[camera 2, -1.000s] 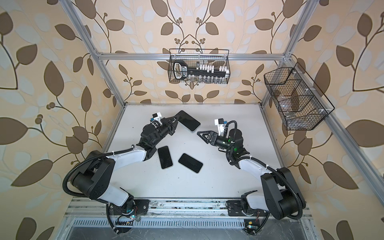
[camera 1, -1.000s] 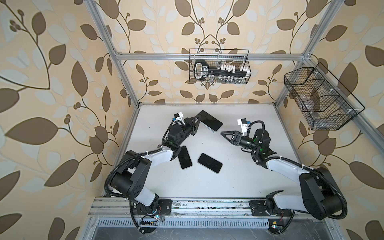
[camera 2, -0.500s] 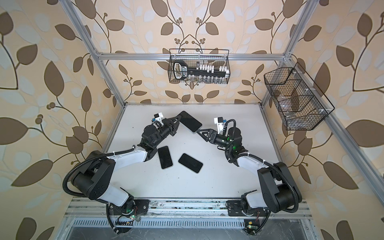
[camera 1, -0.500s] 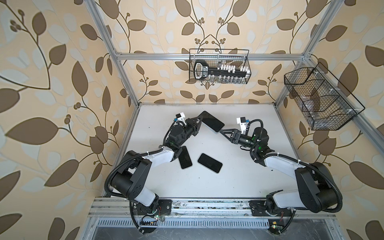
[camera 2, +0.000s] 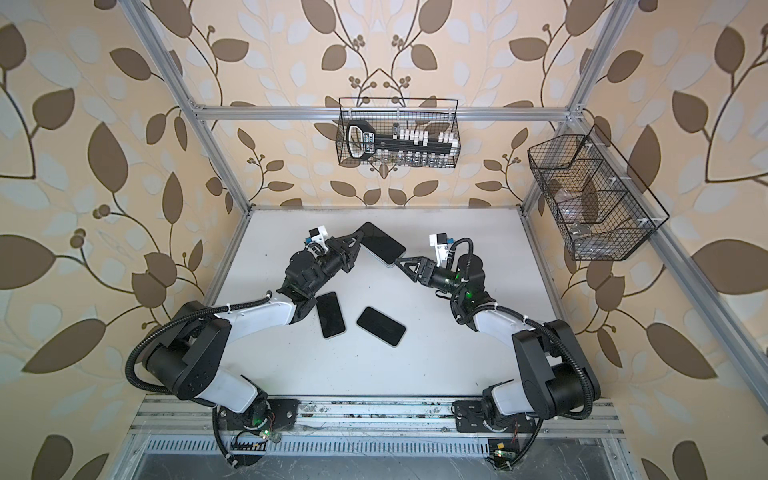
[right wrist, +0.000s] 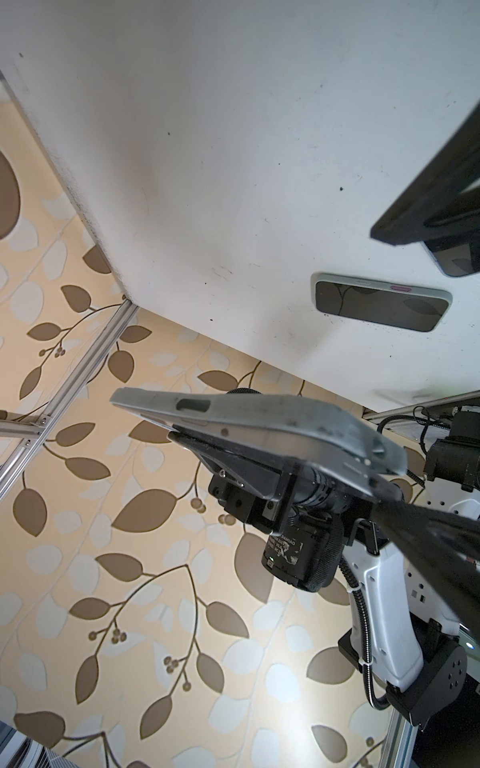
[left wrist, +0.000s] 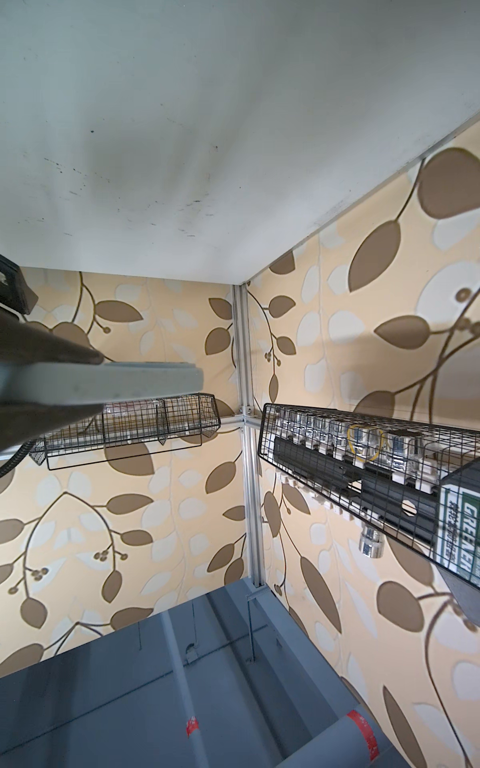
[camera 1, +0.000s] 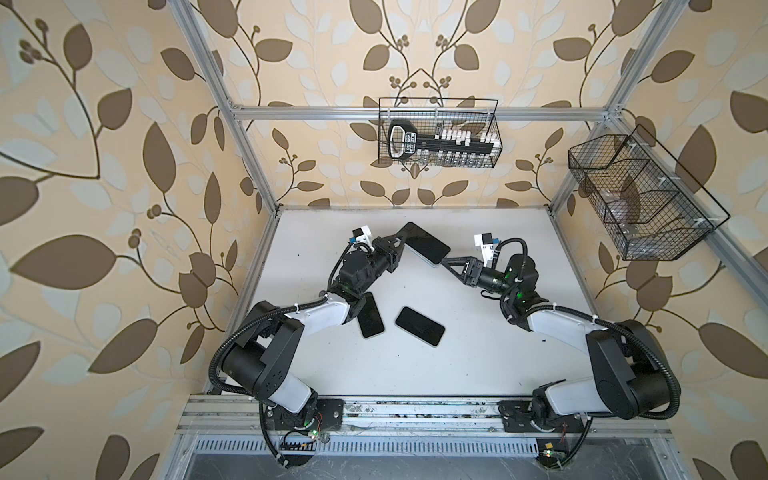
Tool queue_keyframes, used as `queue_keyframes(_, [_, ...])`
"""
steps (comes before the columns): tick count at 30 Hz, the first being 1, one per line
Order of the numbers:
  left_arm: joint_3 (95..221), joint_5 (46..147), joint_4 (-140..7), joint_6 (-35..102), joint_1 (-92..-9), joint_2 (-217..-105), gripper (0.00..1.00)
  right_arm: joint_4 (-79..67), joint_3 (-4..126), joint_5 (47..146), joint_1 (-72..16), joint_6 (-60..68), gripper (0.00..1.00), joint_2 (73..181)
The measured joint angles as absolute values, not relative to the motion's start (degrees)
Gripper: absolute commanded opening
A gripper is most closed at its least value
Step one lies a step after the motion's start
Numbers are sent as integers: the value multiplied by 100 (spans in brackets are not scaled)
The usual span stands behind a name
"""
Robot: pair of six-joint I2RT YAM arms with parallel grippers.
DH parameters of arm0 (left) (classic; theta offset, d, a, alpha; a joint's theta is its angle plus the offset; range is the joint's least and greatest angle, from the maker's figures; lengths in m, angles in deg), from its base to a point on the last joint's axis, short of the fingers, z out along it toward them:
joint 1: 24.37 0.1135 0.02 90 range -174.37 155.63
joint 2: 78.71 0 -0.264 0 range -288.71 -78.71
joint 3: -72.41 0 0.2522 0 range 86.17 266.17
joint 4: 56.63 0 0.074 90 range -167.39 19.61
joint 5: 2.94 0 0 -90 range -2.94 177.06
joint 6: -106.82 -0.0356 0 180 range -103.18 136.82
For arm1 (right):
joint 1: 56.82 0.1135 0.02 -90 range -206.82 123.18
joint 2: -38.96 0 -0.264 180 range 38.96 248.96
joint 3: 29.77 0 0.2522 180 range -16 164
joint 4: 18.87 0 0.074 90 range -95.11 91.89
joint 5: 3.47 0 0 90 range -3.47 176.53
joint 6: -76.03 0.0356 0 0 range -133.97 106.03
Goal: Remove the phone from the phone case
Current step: 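Hold the cased phone in the left gripper while the right gripper hovers nearby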
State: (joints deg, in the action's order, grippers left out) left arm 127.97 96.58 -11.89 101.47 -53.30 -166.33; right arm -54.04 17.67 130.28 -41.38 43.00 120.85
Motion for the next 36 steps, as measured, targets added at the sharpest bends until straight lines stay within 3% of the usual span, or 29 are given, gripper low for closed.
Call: queue_keyframes(36, [13143, 9857, -1213, 10140, -5483, -16633, 0, -5535, 1336, 12903, -4324, 4394, 96, 11517])
